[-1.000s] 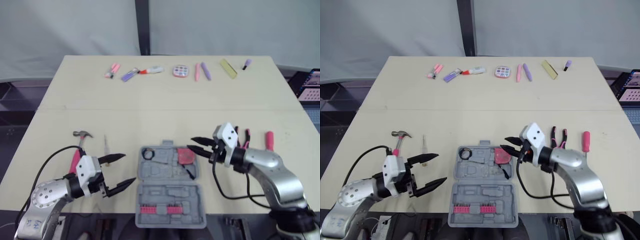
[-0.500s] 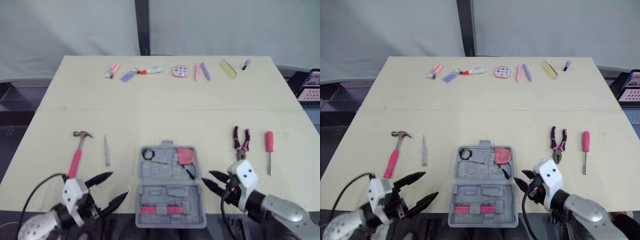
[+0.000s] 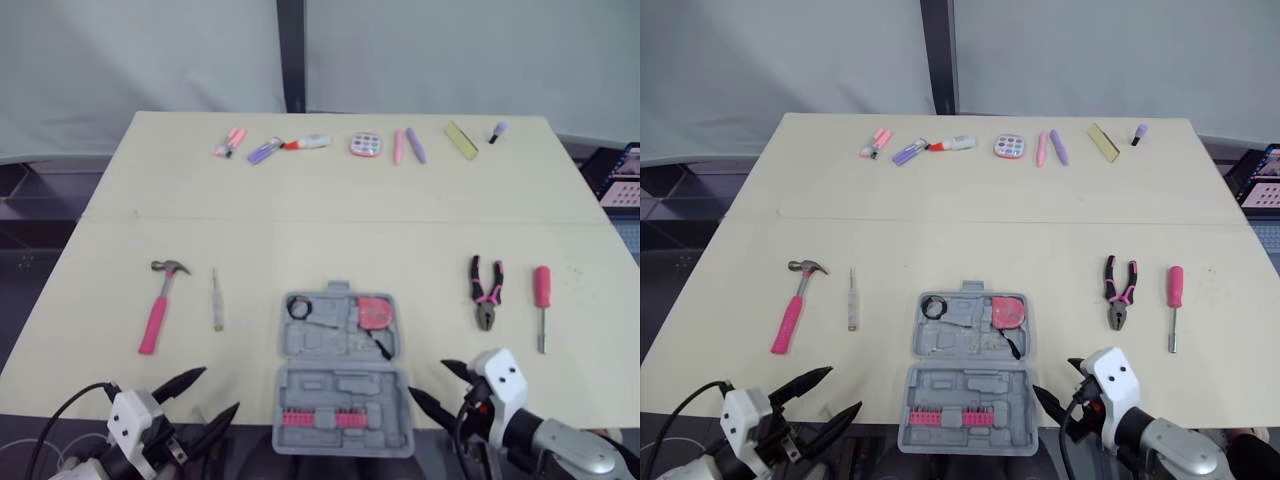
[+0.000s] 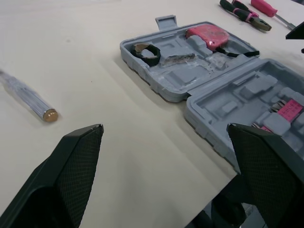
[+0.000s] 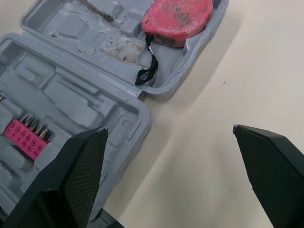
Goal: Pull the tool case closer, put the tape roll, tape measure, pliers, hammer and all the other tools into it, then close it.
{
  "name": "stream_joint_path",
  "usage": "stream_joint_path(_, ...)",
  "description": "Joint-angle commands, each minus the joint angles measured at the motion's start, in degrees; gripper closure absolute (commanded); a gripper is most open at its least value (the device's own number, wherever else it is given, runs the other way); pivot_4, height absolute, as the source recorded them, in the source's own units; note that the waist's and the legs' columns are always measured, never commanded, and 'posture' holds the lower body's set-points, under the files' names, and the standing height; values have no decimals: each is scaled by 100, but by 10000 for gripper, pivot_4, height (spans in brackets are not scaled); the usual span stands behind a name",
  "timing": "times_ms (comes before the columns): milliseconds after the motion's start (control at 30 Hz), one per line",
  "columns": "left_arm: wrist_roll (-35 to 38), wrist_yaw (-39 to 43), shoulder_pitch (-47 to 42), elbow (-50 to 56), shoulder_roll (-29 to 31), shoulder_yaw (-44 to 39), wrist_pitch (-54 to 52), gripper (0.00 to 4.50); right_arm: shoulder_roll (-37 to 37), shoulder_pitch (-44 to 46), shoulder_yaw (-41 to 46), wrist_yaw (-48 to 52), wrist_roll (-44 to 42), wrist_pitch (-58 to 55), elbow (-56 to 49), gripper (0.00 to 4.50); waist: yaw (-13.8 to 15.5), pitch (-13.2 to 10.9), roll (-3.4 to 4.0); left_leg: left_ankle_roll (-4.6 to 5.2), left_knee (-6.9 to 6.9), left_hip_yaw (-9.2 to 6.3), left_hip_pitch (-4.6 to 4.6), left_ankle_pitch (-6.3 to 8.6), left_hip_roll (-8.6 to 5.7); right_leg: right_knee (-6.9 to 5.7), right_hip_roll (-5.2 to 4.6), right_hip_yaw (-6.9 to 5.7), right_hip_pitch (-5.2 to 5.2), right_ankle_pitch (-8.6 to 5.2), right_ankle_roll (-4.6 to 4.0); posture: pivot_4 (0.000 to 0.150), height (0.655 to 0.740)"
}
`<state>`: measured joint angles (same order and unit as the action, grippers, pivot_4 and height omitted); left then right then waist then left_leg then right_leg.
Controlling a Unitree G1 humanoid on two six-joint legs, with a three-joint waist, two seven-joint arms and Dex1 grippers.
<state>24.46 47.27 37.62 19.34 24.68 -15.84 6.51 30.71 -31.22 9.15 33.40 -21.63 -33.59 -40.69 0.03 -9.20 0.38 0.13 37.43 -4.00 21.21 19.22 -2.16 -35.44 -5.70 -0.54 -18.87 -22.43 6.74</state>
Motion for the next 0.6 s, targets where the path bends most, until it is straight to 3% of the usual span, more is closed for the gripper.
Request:
stream_joint_path(33, 79, 119, -72, 12, 73, -47, 122, 0, 18, -64, 9, 66, -18, 176, 4, 431, -2, 0, 0, 0, 0, 0, 0, 0, 0, -1, 0, 0, 1, 0, 0, 1500, 7400)
stream_joint_path(300, 371, 907, -1465, 627, 1117, 482, -446, 0, -305, -116, 109, -385, 136, 322, 94, 431, 5, 4, 5, -4, -1, -17, -4, -2, -2, -21, 1, -2, 10, 0, 0, 1500, 7400)
stream_joint_path(600, 422, 919, -2450, 798, 1432, 817, -1094, 0, -1018, 170, 463, -1445, 314, 188, -40, 431, -20, 2, 10, -5, -4, -13, -14, -3, 0, -44, 8, -1, 4, 0, 0, 1500, 7400)
